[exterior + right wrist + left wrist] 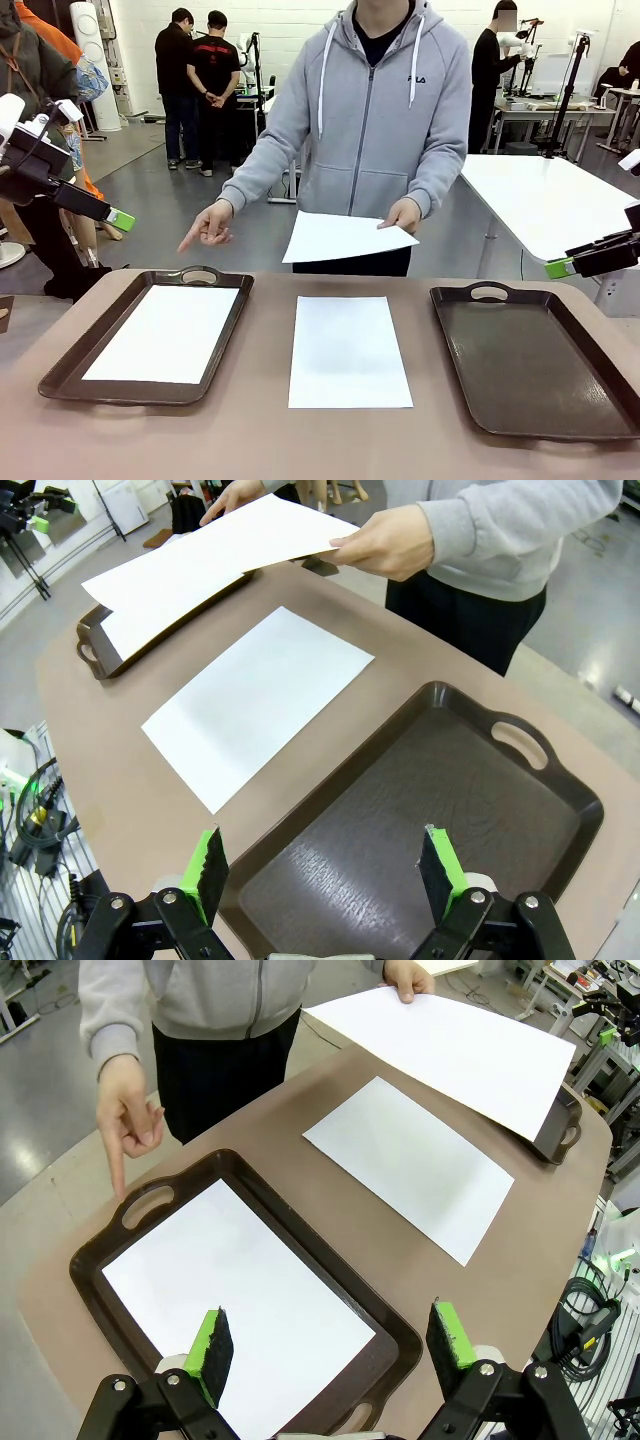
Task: Sort the A4 documents.
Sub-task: Receive the A4 Paper.
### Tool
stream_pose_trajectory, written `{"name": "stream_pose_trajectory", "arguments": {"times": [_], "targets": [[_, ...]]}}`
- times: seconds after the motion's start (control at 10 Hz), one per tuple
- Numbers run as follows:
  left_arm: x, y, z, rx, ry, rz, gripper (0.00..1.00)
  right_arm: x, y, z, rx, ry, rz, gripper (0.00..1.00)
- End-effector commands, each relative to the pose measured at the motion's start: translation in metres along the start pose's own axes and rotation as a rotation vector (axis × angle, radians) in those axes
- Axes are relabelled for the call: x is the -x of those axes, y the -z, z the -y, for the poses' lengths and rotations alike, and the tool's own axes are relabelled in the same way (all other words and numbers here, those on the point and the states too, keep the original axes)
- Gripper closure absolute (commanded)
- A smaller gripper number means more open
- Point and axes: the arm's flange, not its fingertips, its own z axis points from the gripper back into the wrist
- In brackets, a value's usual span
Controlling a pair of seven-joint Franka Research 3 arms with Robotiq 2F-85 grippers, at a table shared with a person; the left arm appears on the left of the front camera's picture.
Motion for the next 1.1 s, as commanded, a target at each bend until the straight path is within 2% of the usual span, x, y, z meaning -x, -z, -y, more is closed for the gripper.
{"name": "stream_pose_trajectory", "arguments": {"times": [0.0,0.3,0.5,0.8,0.9,1.0], "targets": [[-0.001,-0.001,0.000,-0.005,0.008,-0.005,0.00,0.001,0.005,0.003,-0.013,-0.006,0.016,0.00],[-0.001,0.010,0.000,0.026,-0.035,0.015,0.00,0.001,0.005,0.003,-0.013,-0.006,0.016,0.00],[-0.014,0.036,-0.001,0.100,-0.231,0.069,0.00,0.001,0.005,0.003,-0.013,-0.006,0.016,0.00],[-0.040,0.087,0.000,0.194,-0.432,0.073,0.00,0.001,0.005,0.003,-0.013,-0.006,0.016,0.00],[-0.047,0.107,-0.004,0.246,-0.549,0.082,0.00,0.001,0.005,0.003,-0.013,-0.006,0.016,0.00],[-0.051,0.123,-0.007,0.287,-0.671,0.050,0.00,0.001,0.005,0.003,-0.013,-0.006,0.016,0.00]]}}
